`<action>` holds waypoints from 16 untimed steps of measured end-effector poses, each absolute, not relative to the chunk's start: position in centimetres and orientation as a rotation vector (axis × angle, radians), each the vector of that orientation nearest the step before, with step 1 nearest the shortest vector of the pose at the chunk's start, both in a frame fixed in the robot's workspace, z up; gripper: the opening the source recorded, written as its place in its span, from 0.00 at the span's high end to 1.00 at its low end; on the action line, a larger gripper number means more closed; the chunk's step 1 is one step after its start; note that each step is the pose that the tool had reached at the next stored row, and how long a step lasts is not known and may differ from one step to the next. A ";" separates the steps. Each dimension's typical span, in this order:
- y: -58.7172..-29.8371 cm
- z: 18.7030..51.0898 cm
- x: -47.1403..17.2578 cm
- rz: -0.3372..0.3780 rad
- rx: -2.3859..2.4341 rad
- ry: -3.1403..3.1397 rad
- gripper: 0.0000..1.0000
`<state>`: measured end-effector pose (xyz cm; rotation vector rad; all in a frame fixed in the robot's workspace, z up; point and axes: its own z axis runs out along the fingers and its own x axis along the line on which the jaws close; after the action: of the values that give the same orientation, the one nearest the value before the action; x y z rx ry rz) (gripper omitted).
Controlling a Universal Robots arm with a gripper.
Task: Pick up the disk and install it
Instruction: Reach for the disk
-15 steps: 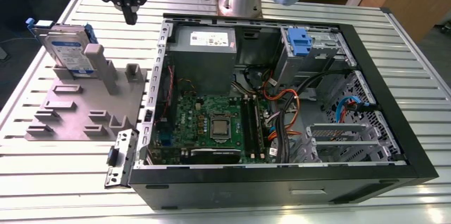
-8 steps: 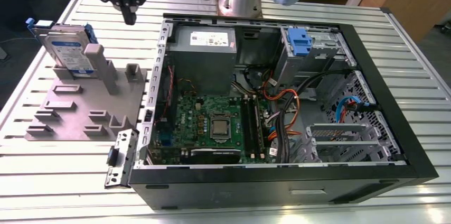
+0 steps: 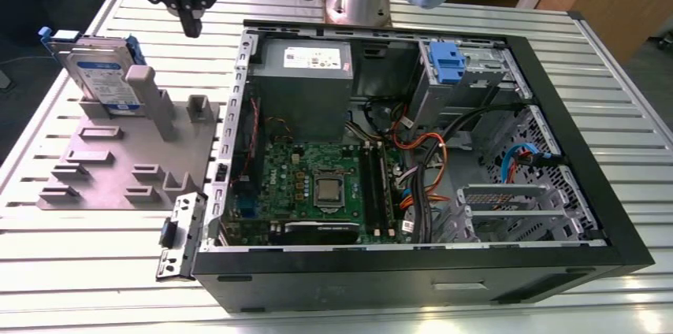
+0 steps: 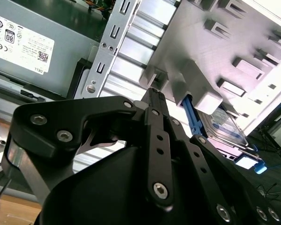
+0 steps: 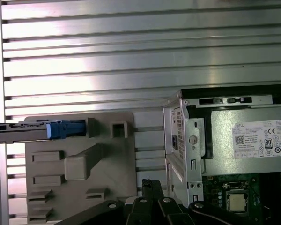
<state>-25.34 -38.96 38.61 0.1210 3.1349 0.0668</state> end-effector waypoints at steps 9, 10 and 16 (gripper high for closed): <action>-39.0 38.6 -25.4 0.067 0.121 3.136 0.89; -39.0 38.6 -25.4 0.067 0.121 3.136 0.89; -39.0 38.6 -25.5 0.067 0.121 3.136 0.89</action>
<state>-25.47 -38.96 38.58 0.1212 3.1363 0.0668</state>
